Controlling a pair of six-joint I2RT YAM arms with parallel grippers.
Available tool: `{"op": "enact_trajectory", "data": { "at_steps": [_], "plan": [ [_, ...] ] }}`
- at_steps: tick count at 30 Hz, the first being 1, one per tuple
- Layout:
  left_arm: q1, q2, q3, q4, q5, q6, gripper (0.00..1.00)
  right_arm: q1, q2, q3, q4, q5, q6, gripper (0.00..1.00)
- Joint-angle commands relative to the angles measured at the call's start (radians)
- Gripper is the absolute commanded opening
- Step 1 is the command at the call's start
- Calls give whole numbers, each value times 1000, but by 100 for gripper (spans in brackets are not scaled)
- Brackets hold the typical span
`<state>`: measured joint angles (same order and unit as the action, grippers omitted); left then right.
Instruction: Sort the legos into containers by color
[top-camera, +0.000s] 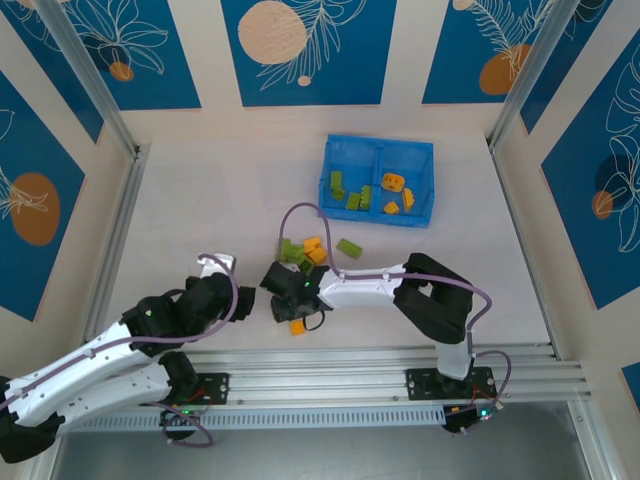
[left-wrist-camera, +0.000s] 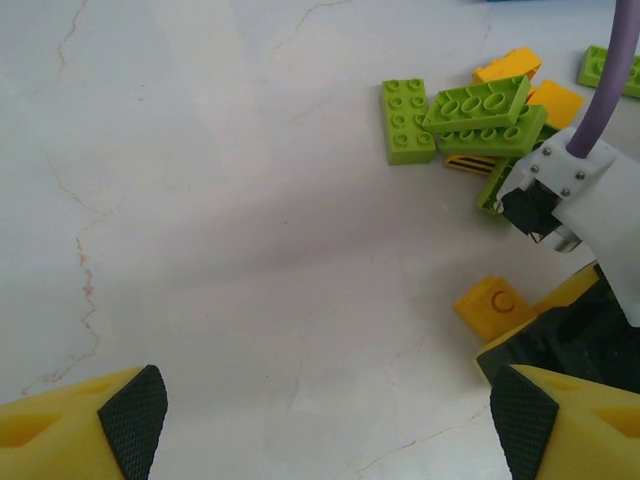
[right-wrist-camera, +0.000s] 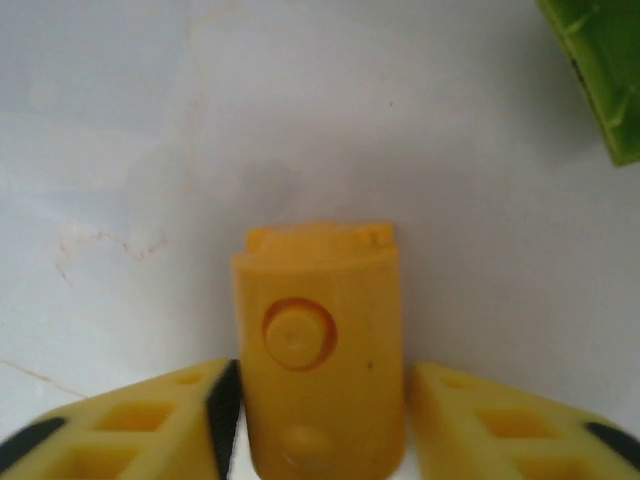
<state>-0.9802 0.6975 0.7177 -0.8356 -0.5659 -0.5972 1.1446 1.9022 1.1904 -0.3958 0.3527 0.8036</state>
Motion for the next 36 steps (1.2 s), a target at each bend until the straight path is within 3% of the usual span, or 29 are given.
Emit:
{"op": "enact_trajectory", "data": {
  "at_steps": [1,5,12,21,26,30,36],
  "plan": [
    [-6,-6,0,-29,7,-8,87,3,16,-4,19,42,22,38],
    [-6,-6,-4,-12,38,21,89,-15,-42,-69,66,12,53,31],
    [-6,13,-12,69,127,86,93,-57,-209,-159,85,-20,64,29],
    [-6,-6,-53,359,465,237,99,-175,-521,-264,35,19,50,29],
    [-7,-9,-55,429,543,272,100,-355,-695,-287,-16,18,-28,30],
    [-6,-9,-58,479,625,297,100,-583,-783,-265,-23,-45,-112,31],
    [-7,-7,-63,542,722,322,100,-889,-645,-103,-26,-115,-221,31]
  ]
}}
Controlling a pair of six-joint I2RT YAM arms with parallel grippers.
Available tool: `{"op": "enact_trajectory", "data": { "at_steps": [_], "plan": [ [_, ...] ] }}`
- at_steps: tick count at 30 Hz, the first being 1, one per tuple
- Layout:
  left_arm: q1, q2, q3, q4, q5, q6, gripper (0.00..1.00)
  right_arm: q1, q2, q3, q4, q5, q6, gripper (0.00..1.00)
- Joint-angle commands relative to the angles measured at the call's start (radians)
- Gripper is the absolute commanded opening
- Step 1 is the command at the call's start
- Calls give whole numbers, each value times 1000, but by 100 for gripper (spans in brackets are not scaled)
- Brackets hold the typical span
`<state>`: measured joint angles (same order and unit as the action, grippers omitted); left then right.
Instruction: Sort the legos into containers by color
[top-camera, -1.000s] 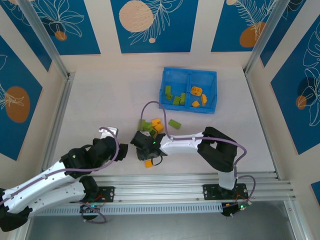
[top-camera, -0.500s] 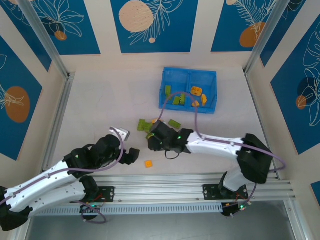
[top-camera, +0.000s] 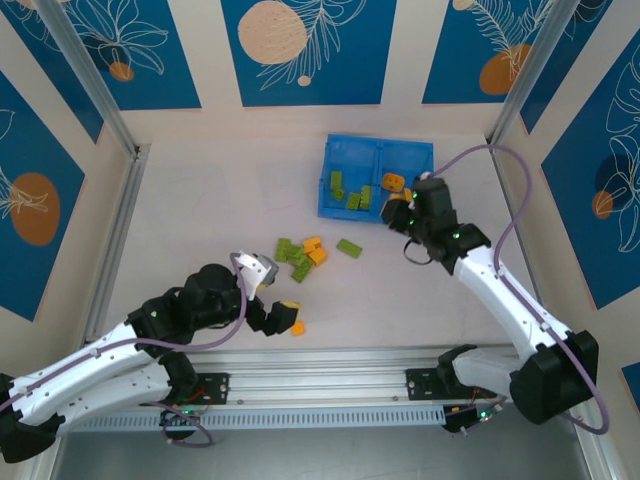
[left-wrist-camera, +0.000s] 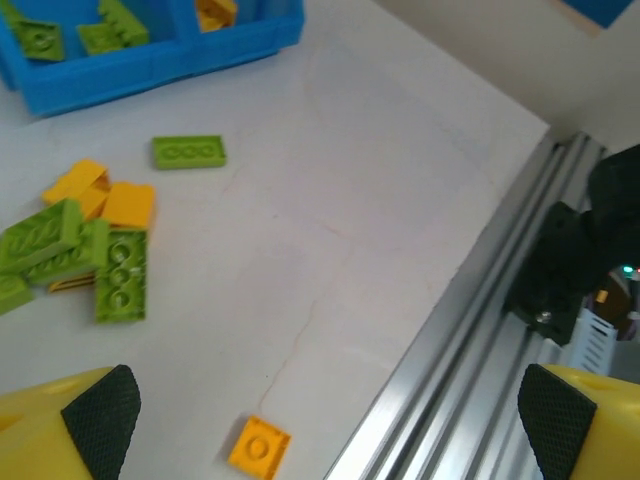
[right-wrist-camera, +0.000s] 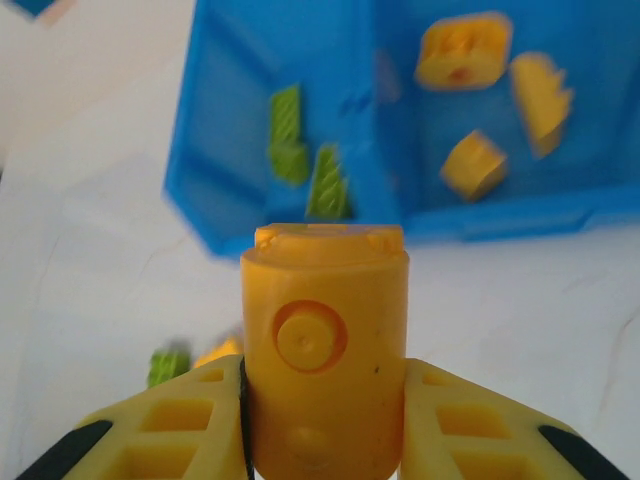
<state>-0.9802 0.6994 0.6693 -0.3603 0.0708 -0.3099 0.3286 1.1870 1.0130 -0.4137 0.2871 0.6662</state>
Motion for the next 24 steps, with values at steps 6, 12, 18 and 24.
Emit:
{"op": "enact_trajectory", "data": {
  "at_steps": [6,12,18,24],
  "plan": [
    [-9,-11,-11,70,103,41,100,-208,382,276,16,-99,-96,31],
    [-9,-13,1,2,29,19,100,-236,714,553,-88,-188,-47,30],
    [-9,-29,18,-93,-118,-28,100,-235,870,691,-161,-188,19,33],
    [-9,-25,30,-189,-304,-100,100,-237,903,727,-197,-215,36,46]
  ]
}}
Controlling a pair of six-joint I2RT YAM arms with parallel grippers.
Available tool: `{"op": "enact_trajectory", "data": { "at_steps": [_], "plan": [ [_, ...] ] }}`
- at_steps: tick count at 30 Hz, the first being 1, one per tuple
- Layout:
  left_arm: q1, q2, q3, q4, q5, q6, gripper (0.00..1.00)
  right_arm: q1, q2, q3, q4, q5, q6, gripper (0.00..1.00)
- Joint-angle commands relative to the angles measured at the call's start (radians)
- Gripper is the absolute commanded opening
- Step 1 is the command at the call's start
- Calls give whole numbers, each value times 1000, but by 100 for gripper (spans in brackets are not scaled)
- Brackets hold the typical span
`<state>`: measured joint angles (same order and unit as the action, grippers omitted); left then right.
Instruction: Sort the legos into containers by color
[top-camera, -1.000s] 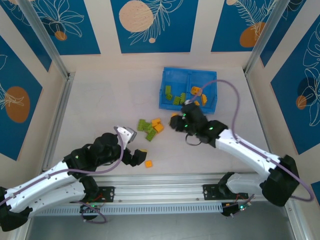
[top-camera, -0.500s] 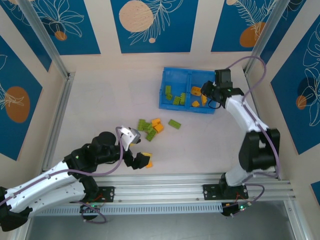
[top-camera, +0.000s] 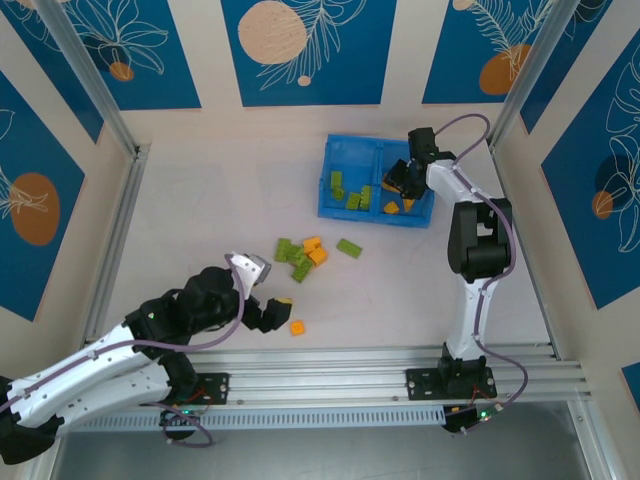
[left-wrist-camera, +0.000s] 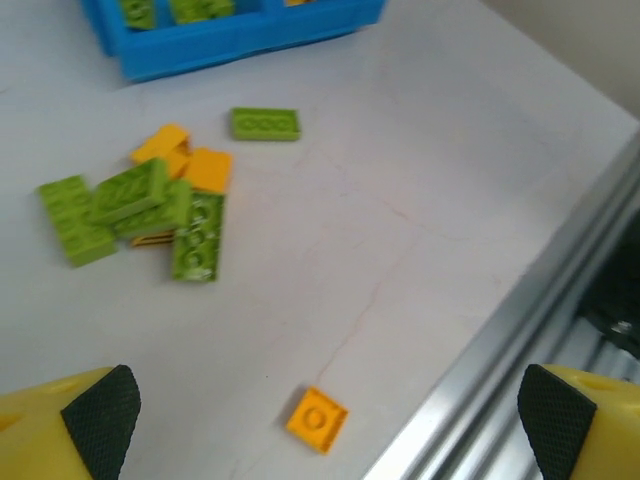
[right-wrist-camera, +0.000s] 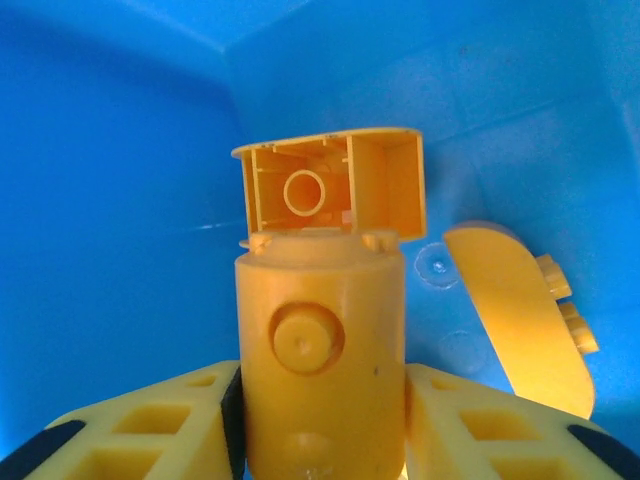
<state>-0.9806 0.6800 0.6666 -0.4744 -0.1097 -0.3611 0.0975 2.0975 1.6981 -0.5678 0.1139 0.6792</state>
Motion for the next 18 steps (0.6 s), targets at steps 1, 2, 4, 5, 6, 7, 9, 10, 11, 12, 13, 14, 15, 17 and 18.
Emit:
{"op": "enact_trajectory", "data": {
  "at_steps": [1,2,4,5,6,7,9,10,11,12,13,14,15,17,18],
  "plan": [
    [-10,-4,36,-91,-149,-61,100,-5,-18,41,-44,-47,24,48],
    [-9,-3,39,-106,-179,-78,100,-5,-29,42,-46,-51,25,49],
    [-8,-4,41,-136,-248,-135,100,-5,-62,35,-50,-54,18,51],
    [-9,-5,42,-143,-269,-157,100,-6,-78,31,-52,-51,14,51],
    [-9,-4,43,-148,-290,-183,100,-6,-102,22,-51,-50,8,52],
    [-7,-1,45,-151,-302,-209,100,-6,-130,6,-48,-54,7,51],
    [-7,12,52,-149,-310,-239,100,-6,-200,-41,-27,-72,7,52],
    [-6,25,59,-148,-312,-250,99,-6,-241,-77,-12,-86,12,52],
    [-5,40,65,-150,-315,-258,99,-6,-291,-113,5,-101,18,52],
    [-4,59,76,-151,-320,-268,99,-5,-349,-159,25,-117,22,51],
    [-1,84,87,-152,-323,-279,99,-1,-412,-207,44,-130,23,52],
    [2,106,95,-149,-323,-289,98,2,-469,-246,57,-150,23,52],
    [6,130,104,-141,-319,-299,98,5,-533,-292,69,-176,17,52],
    [16,179,118,-110,-300,-311,98,16,-660,-370,75,-230,3,54],
    [21,205,124,-86,-286,-315,97,25,-725,-410,75,-261,-11,56]
  ]
}}
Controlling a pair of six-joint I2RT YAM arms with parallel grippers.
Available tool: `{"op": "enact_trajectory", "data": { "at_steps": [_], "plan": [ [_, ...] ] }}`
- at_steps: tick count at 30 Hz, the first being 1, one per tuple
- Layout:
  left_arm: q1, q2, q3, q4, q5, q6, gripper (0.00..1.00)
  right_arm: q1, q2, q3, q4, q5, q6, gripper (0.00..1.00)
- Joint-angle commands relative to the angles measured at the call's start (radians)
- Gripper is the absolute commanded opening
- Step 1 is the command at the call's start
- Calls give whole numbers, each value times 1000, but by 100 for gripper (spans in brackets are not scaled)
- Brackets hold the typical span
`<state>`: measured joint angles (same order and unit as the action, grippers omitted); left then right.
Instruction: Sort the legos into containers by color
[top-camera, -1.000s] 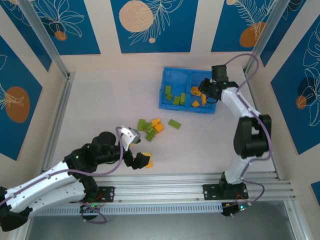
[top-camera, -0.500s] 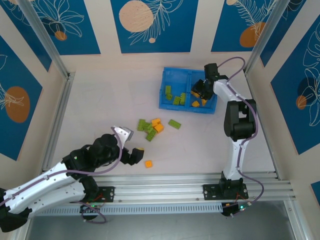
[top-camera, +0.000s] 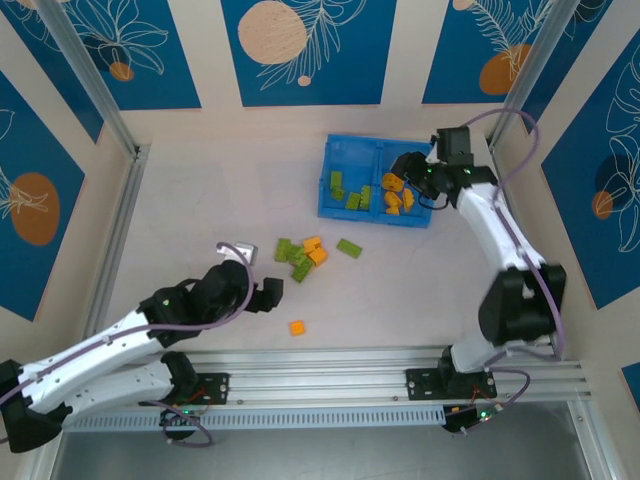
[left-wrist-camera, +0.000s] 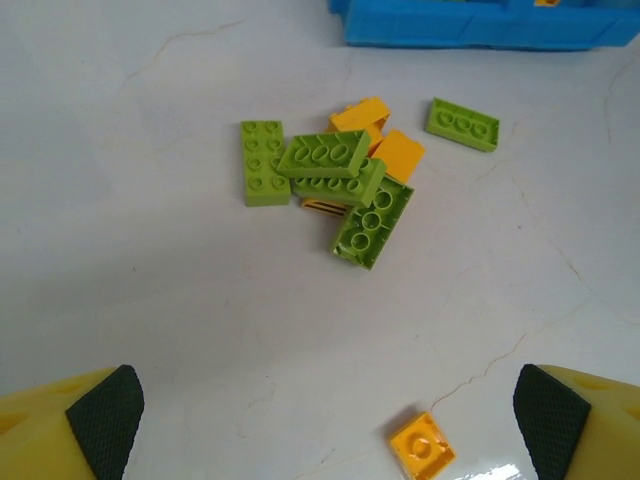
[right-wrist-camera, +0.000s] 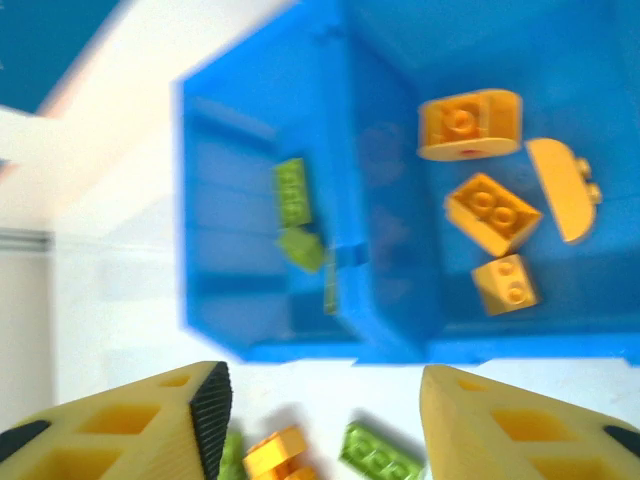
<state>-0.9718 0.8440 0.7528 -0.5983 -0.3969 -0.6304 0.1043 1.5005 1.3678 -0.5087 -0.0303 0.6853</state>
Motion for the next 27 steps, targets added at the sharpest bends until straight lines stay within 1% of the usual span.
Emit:
{"op": "enact_trajectory", "data": {
  "at_steps": [1,4,8,10,12,17,20,22,27],
  "plan": [
    [20,70,44,61,18,-44,97,31,-197,-118,10,-144,-33,59],
    [46,166,66,125,80,-35,97,83,-366,-203,-57,-197,-75,64],
    [80,325,127,159,181,-3,96,184,-543,-320,-165,-212,-112,69],
    [92,408,171,141,194,30,96,220,-611,-388,-197,-197,-113,73],
    [107,484,214,119,195,66,94,234,-664,-449,-227,-210,-113,78],
    [160,609,243,160,252,141,91,239,-753,-528,-255,-250,-90,85],
    [185,677,249,174,275,169,91,242,-769,-547,-253,-246,-81,87],
    [191,721,249,194,301,189,89,244,-764,-555,-253,-221,-90,88],
    [191,830,268,264,363,222,79,245,-736,-562,-240,-211,-91,88]
  ]
}}
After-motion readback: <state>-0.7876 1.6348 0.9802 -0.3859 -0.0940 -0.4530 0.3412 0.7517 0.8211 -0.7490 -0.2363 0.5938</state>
